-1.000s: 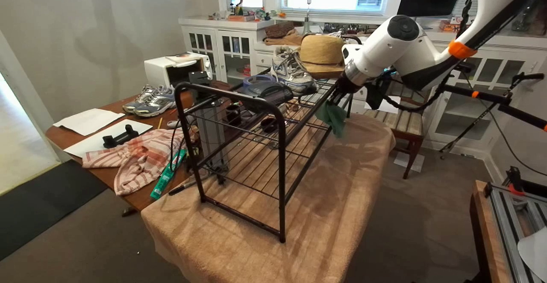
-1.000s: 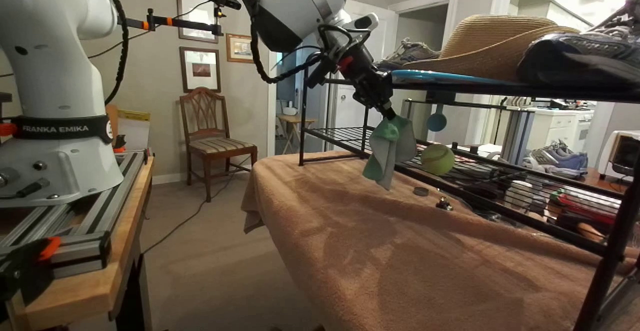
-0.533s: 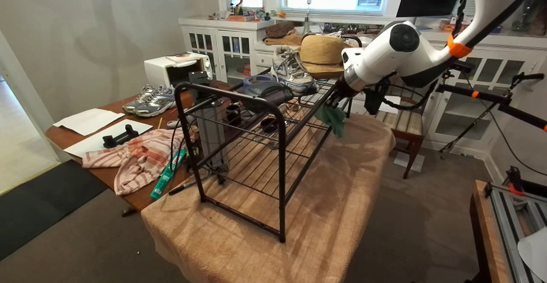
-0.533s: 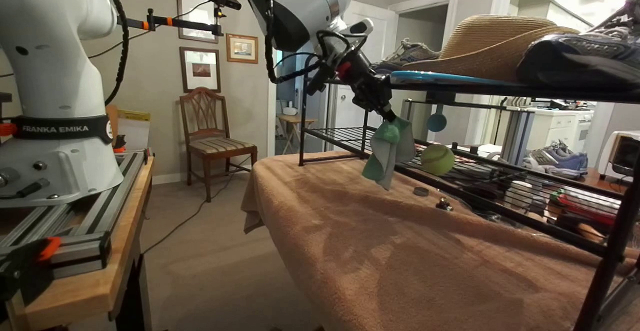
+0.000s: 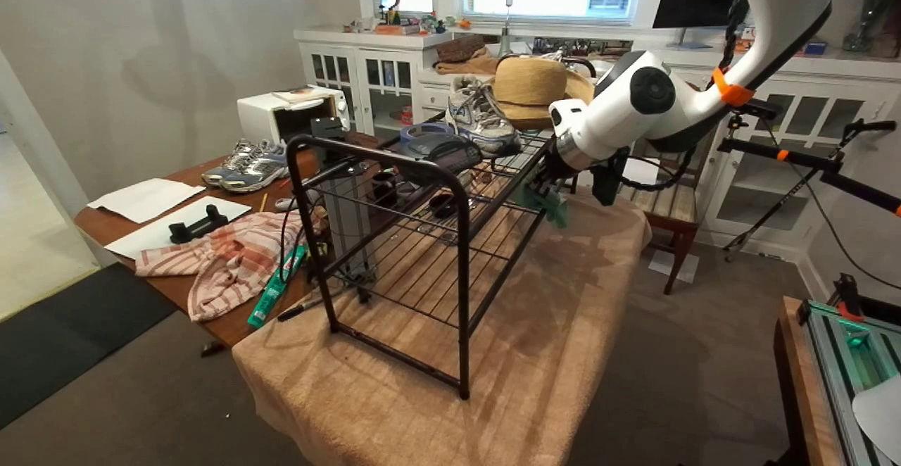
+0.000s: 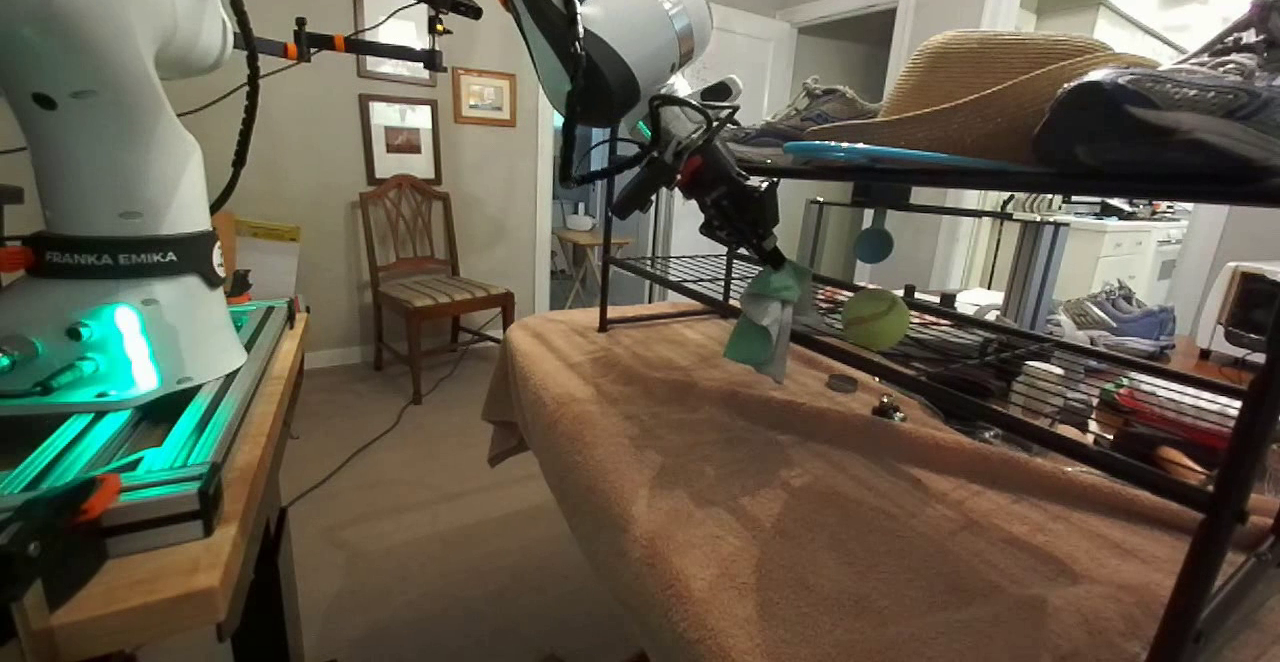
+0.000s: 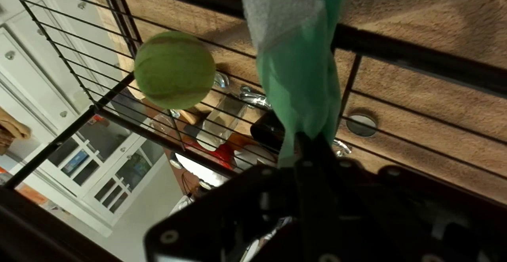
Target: Use the green towel to wipe the sneaker then place it on the bottom shelf of the rack.
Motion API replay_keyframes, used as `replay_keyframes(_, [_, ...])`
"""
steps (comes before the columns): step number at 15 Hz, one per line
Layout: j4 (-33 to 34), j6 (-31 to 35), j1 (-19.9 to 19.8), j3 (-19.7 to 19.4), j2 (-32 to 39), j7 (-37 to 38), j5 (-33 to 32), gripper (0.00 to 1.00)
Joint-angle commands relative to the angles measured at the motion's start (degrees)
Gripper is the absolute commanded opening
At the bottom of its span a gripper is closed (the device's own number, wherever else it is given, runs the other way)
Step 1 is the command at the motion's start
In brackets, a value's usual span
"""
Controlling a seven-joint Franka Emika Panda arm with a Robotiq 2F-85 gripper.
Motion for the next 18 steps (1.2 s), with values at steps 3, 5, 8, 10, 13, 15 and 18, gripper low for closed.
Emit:
replay_keyframes(3, [3.40,-1.99,0.46,1.67,4.54,2.10,-4.03,0.01])
replay_keyframes(5, [3.96,-2.25,0.41,2.25,5.30,2.20,-4.98,0.01])
replay_keyframes(8, [4.72,-2.31,0.24,2.93,6.37,2.45,-6.11,0.01])
replay_keyframes(10, [4.98,-2.12,0.09,3.22,6.68,2.49,-6.36,0.29])
replay_keyframes(13, [4.14,1.27,-0.27,3.15,6.10,0.61,-2.68,0.51])
replay_keyframes(15, [3.46,3.42,-0.31,3.15,5.06,-0.09,-0.91,0.65])
replay_keyframes(18, [0.90,7.57,0.10,2.10,3.60,-3.16,4.90,0.89])
